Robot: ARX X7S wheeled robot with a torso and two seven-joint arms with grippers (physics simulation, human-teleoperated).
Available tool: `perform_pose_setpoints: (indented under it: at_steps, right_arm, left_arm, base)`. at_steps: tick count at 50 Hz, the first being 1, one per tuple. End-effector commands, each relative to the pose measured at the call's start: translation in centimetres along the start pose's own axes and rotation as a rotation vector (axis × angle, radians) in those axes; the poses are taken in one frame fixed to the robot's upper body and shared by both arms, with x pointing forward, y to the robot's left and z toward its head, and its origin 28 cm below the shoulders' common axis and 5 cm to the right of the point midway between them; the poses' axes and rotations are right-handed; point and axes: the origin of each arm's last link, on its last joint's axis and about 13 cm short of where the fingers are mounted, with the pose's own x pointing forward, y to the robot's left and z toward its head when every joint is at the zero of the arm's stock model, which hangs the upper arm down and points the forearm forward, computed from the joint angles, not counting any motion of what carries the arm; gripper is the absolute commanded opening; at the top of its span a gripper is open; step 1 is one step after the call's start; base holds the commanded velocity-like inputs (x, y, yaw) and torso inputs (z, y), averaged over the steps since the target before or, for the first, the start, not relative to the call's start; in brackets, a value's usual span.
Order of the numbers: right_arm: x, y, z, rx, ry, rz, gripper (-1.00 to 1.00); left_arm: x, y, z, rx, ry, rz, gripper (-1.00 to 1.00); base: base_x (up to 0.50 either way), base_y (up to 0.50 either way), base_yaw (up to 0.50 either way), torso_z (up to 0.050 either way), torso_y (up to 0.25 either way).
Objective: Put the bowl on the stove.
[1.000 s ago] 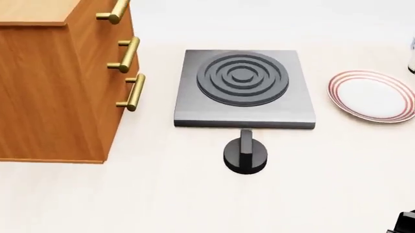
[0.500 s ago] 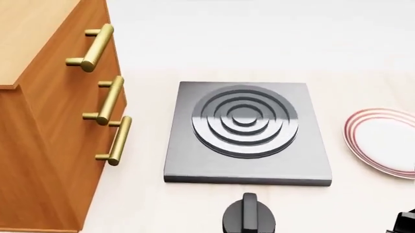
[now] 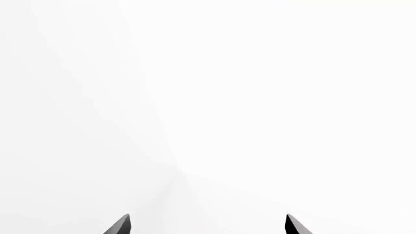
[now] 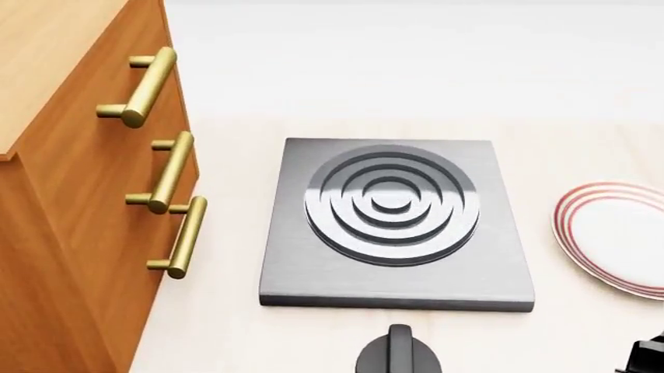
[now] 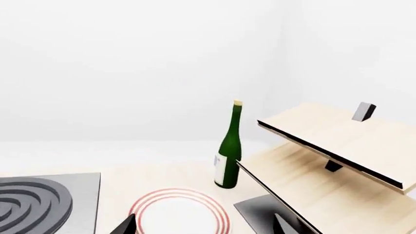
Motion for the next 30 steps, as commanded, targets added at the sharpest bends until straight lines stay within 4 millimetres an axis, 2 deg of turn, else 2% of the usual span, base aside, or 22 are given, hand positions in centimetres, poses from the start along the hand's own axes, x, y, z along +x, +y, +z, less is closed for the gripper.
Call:
perform_pose_setpoints:
  at_steps: [1,3,8,20,30]
  right_arm:
    - [-0.1,-0.3,0.0,0.004,0.003,-0.016,1.0]
    - [0.0,-0.3,0.3,-0.005,-0.004,-0.008,1.0]
    - [0.4,-1.0,1.7,-0.044,0.009,-0.007,1.0]
    - [1.7,-4.1,7.0,-0.148,0.032,0.019,1.0]
    - [2.9,-5.5,10.4,-0.262,0.044,0.15,1.0]
  left_arm:
    - [0.0,0.2,-0.1,0.043,-0.004,0.01,1.0]
    - [-0.1,0.3,-0.2,0.045,-0.003,0.01,1.0]
    - [-0.1,0.2,-0.3,0.042,0.002,0.009,1.0]
    - [-0.2,0.3,-0.5,0.049,0.004,0.009,1.0]
    - [-0.2,0.3,-0.5,0.053,0.006,0.009,1.0]
  base:
    - [0.5,0.0,0.0,0.0,0.0]
    - [0.5,0.0,0.0,0.0,0.0]
    - [0.02,0.0,0.0,0.0,0.0]
    - [0.0,0.0,0.0,0.0,0.0]
    - [0.0,0.0,0.0,0.0,0.0]
